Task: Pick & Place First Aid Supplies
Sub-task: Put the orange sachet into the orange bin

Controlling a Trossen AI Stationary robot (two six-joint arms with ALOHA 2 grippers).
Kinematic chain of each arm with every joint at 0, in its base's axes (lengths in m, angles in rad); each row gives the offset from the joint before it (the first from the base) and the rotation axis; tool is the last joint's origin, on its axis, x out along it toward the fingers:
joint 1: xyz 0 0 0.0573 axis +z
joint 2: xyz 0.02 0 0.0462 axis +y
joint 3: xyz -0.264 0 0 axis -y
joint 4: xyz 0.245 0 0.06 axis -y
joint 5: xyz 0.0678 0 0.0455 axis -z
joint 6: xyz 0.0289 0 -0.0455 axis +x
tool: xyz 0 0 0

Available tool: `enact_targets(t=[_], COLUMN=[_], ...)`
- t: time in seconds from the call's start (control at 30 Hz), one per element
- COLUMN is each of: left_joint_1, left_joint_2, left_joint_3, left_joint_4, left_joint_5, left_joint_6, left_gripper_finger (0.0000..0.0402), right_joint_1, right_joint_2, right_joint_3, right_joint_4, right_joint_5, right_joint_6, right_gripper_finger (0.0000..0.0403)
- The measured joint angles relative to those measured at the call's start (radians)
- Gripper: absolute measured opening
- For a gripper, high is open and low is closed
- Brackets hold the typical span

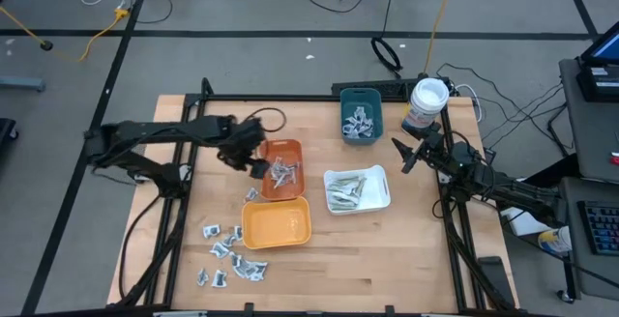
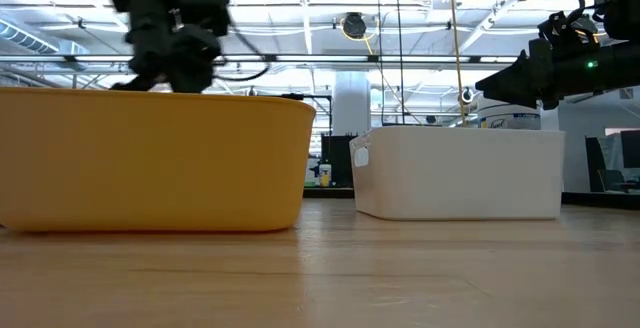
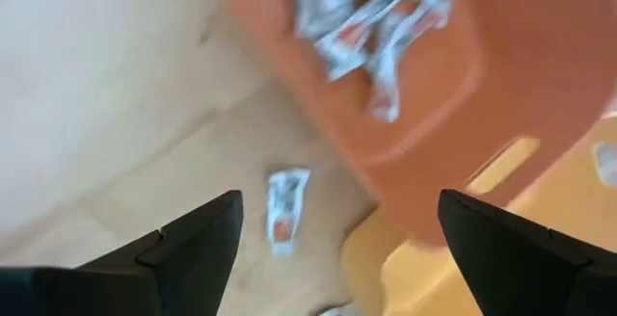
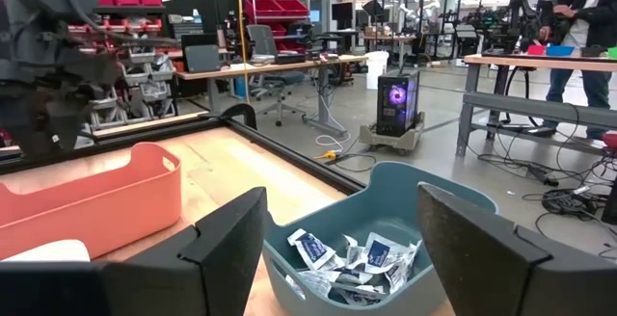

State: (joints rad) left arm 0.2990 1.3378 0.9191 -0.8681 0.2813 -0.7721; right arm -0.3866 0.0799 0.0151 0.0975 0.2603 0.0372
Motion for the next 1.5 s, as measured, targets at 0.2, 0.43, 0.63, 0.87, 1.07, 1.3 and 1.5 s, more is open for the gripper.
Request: enact_targets(t=[0.2,0.43,0.63,0.87,1.07,1.3,1.5], left_joint_1=[0.047,0.050,0.008,-0.021,-0.037,-0.088,-0.101], left_joint_2=[-0.131,-0.146,-0.087,-0.033,-0.030,-0.031,-0.033], left_joint_3=[-0.187,-0.298,-0.347,-0.351,-0.353,-0.407,-0.416], left_joint_4=[0.012,0.034,0.173,0.252,0.327,0.376,0.389], left_joint_5=[0.056,0.097,0.147,0.151,0.171,0.160,0.142], left_joint_6=[-0.071,-0.113,-0.182,-0.330,-0.448,-0.613,-0.661], left_gripper_finger=[0.0353,0.0353,0.0353,0.0353,0.0353,0.0353,0.0353], right_joint_1=[0.000,0.000,0.000,0.000,0.000,0.000,0.000], right_joint_2=[0.000,0.000,0.000,0.000,0.000,0.000,0.000], right_joint_3=[0.000,0.000,0.000,0.000,0.000,0.000,0.000], right_joint_4=[0.000,0.000,0.000,0.000,0.000,0.000,0.000], right_joint_5=[0.000,0.000,0.000,0.000,0.000,0.000,0.000], right_joint_6=[0.000,0.000,0.000,0.000,0.000,0.000,0.000], right_gripper_finger=[0.0263,0.0263,0.0263,0.0263,0.0263,0.0263,0.0263])
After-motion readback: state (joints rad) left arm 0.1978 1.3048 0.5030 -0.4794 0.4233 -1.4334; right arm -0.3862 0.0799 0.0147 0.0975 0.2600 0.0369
